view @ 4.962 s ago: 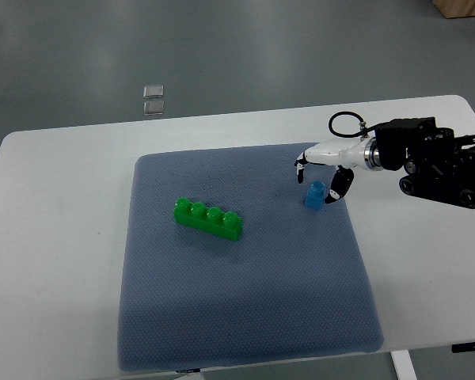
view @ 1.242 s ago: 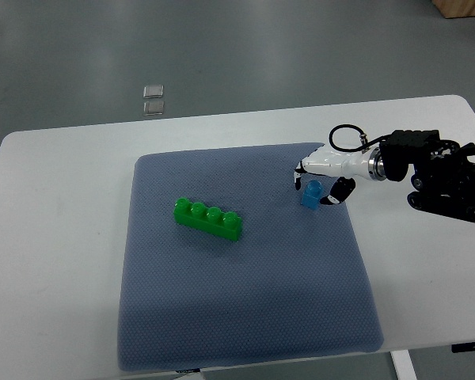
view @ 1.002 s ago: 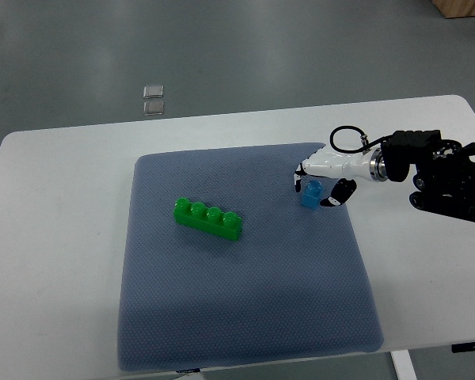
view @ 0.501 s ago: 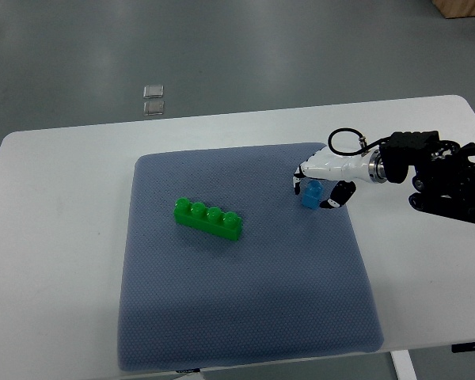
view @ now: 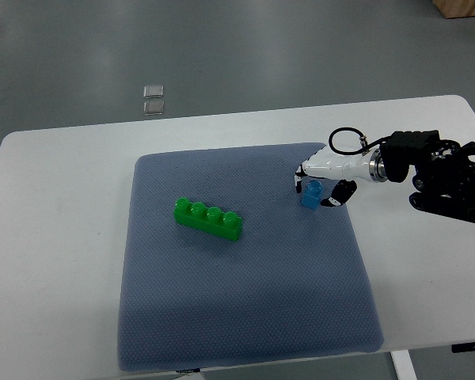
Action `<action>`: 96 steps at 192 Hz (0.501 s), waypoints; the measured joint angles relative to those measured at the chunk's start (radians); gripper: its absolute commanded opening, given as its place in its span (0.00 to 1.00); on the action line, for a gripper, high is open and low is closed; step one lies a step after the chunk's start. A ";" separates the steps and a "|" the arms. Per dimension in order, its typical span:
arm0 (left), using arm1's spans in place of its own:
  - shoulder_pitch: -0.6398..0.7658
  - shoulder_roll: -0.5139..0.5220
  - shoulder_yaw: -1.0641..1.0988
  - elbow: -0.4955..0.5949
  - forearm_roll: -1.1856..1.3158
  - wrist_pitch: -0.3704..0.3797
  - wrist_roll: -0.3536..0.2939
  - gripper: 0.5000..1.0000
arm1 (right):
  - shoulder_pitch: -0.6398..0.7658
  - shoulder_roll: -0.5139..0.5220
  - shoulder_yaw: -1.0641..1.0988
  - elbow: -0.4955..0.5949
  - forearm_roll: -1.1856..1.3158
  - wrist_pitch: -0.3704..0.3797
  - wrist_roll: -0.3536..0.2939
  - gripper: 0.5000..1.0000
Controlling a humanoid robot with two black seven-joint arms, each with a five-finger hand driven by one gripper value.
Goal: Stack blue block on green block with right hand
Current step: 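Close the right hand fingers on the blue block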
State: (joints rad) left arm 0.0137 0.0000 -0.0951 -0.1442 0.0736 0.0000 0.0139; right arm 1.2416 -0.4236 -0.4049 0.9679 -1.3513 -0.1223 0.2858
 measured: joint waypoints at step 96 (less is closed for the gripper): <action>0.000 0.000 0.000 0.000 0.000 0.000 0.000 1.00 | 0.001 0.002 0.000 0.000 -0.002 0.001 0.001 0.31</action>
State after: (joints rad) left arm 0.0137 0.0000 -0.0951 -0.1442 0.0736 0.0000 0.0139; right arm 1.2423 -0.4220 -0.4049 0.9679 -1.3535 -0.1210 0.2868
